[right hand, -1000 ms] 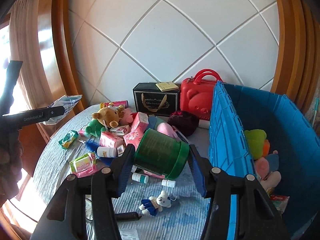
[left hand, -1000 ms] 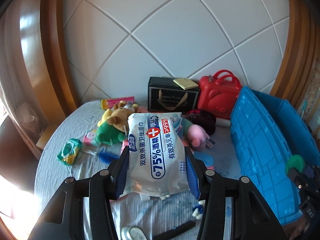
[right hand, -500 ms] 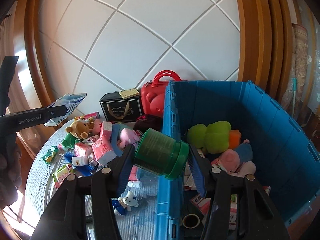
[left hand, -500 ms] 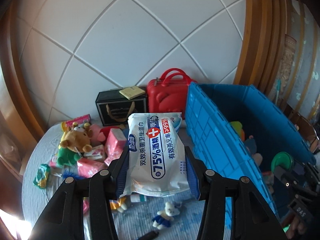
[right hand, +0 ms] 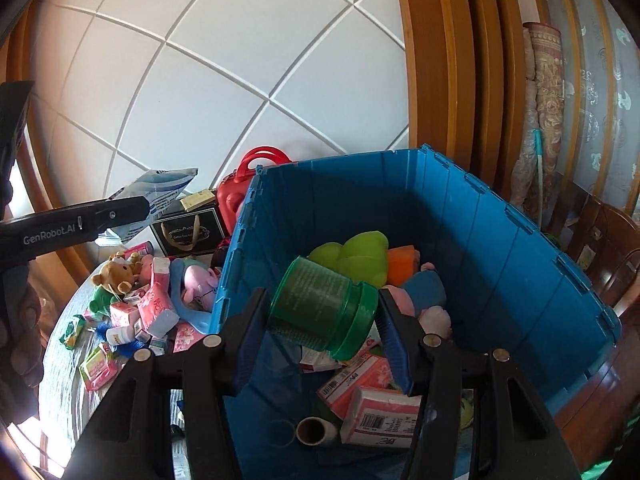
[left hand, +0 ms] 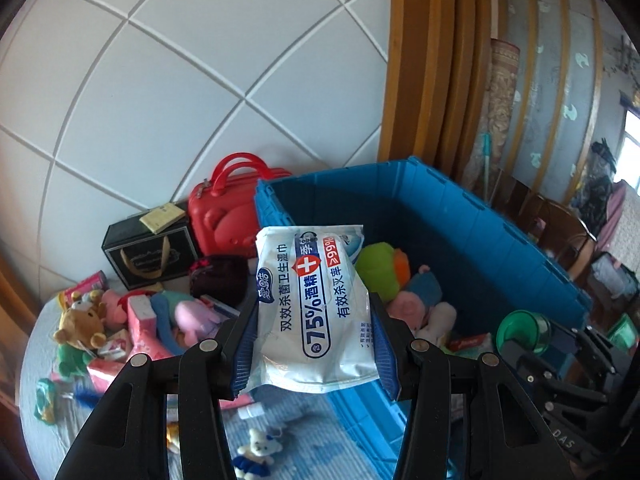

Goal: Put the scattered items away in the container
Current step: 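Lift and carry the white packet with left tool while right tool carries the green jar toward the blue crate, then open left tool to drop the white packet into the crate while right tool releases the green jar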

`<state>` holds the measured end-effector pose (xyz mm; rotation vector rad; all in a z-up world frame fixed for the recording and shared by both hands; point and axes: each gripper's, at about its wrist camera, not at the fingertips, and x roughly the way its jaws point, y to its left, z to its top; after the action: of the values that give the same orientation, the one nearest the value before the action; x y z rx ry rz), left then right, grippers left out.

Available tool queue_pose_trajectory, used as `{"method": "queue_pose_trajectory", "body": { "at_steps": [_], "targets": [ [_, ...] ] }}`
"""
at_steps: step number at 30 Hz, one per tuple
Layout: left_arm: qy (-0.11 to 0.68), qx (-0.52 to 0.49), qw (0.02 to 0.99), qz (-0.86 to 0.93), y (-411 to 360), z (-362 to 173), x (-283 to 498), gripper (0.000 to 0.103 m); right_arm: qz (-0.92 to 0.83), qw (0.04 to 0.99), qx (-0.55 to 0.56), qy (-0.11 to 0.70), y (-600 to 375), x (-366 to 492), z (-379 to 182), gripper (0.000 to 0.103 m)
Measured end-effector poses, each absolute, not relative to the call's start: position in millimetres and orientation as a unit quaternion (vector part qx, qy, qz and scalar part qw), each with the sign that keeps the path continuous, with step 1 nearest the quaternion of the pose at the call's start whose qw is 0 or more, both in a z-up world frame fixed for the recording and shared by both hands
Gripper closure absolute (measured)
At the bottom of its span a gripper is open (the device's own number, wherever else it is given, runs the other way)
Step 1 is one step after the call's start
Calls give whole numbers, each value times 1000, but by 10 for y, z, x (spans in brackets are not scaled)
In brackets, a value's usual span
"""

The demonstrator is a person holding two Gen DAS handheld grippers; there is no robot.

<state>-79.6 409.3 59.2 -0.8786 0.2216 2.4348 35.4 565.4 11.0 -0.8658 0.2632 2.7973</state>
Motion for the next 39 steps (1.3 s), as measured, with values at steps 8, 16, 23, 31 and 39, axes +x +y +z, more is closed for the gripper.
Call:
{"method": "queue_pose_trajectory", "body": {
  "at_steps": [8, 16, 23, 31, 39],
  "targets": [
    [97, -320, 306, 891, 4538, 622, -712, 54, 942, 128, -294, 101, 5903, 496, 79, 51],
    [114, -337, 344, 869, 4974, 529, -654, 54, 935, 156, -296, 116, 6146, 583, 28, 51],
    [125, -343, 366, 856, 5239, 468, -643, 54, 931, 170, -298, 123, 6293, 582, 5, 51],
    [134, -344, 379, 849, 5417, 437, -617, 53, 929, 183, -297, 125, 6369, 541, 1, 50],
    [131, -348, 393, 841, 5440, 418, -642, 12, 927, 204, -288, 124, 6431, 496, -4, 15]
  ]
}}
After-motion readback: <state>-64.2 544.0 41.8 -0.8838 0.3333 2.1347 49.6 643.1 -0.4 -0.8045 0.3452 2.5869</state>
